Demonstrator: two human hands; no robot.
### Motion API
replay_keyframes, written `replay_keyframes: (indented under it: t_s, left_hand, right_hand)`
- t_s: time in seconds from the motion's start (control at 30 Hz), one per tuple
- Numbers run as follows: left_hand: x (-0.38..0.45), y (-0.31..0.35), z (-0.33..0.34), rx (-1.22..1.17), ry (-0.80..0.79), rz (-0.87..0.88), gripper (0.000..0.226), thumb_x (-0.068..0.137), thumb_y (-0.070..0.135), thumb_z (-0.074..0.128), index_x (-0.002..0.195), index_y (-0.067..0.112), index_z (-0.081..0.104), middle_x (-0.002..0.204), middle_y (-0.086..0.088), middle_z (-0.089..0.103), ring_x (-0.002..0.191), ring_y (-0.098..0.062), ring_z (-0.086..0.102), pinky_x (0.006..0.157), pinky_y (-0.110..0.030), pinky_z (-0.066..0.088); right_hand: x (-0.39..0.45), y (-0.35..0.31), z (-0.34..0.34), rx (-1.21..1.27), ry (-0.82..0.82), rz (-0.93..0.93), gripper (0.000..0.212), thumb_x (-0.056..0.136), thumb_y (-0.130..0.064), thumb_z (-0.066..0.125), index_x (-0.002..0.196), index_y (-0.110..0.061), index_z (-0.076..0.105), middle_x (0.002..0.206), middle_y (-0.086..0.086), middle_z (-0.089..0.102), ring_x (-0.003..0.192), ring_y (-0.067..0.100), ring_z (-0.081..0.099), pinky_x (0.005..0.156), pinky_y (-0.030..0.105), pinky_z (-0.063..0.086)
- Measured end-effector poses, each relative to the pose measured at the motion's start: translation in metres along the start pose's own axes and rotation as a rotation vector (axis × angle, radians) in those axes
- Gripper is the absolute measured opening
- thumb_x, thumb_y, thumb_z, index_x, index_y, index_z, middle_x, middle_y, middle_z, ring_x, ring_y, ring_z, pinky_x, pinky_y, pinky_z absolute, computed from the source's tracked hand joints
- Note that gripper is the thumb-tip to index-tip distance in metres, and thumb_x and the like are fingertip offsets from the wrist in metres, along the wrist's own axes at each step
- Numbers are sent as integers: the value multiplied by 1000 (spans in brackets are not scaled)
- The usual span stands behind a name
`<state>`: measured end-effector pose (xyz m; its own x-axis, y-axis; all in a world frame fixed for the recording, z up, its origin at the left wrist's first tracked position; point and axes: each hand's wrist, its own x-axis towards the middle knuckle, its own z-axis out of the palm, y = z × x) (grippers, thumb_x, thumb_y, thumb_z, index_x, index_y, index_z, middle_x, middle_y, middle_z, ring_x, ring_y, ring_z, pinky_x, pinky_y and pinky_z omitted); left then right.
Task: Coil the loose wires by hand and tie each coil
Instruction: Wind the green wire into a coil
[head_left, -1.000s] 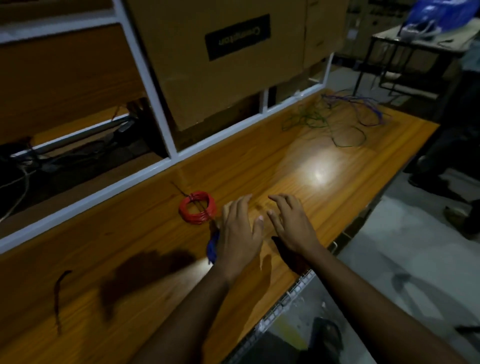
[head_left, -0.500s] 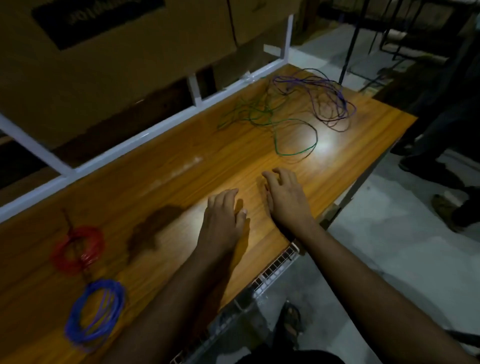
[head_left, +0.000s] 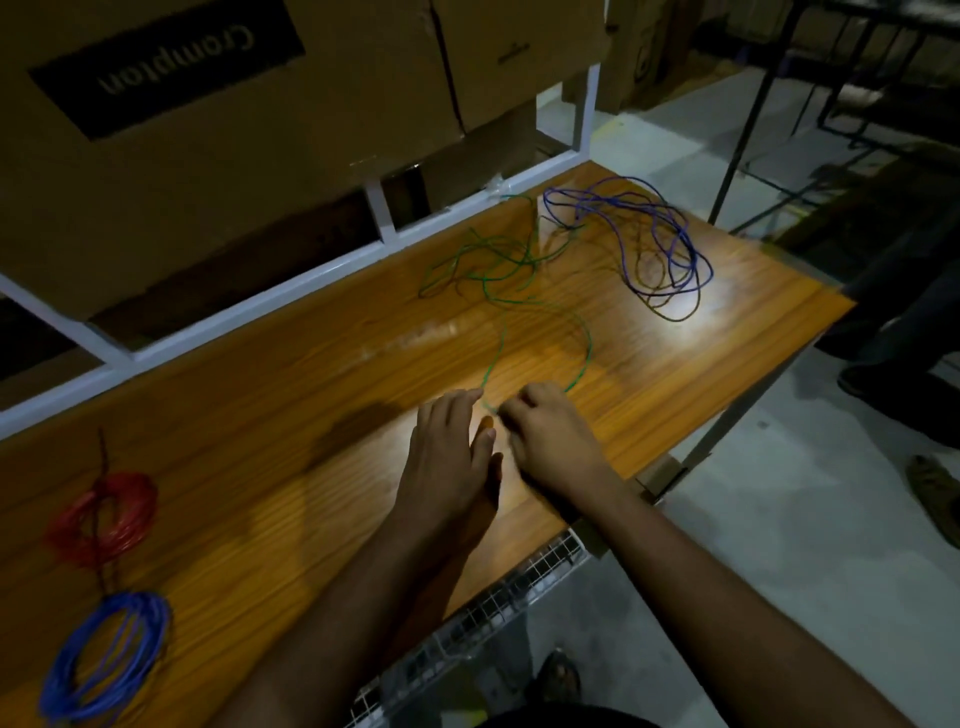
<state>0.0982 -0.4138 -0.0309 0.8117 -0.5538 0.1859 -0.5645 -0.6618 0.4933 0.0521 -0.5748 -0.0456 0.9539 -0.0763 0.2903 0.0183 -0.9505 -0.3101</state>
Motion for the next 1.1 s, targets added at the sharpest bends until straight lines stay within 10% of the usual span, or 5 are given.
replay_keyframes:
  t_s: [0.23,0.33,0.53,0.9,1.1]
  left_hand:
    - [-16,-22,-12,114,70,-165,33,100,23,45,132,21,51,136,-1,49,125,-21,40,100,-38,37]
    - [-37,-33,-14,245,104,-248,32,97,18,51,129,23,55,143,-2,44,131,-24,34,103,-44,32]
    - [-55,-34,-29,143,225,-282,42,87,2,60,125,19,57,131,-3,53,124,-23,39,96,-34,32]
    - [19,-34,-44,-288,163,-477,69,94,63,44,144,15,39,122,-4,62,107,-21,60,89,-45,53]
    - [30,-31,-29,93,33,-356,40,95,22,53,134,32,50,125,-3,52,117,-24,44,90,-41,48]
  right_hand:
    - [11,-22,-10,532,-144,-49,21,84,-13,60,97,-10,76,92,8,69,84,23,64,74,34,51]
    - [32,4,-11,288,167,95,27,82,-13,57,106,-11,71,107,11,64,101,30,58,85,39,50]
    - [50,19,11,-134,-30,121,20,92,-23,58,109,-17,67,110,6,60,106,30,50,81,40,43]
    - [-12,-18,16,-13,2,-287,25,90,-28,66,115,-29,71,112,-8,67,99,22,53,70,37,41]
    - [-16,-19,8,104,14,-281,17,92,-29,64,103,-29,76,108,-9,69,96,19,54,69,36,42]
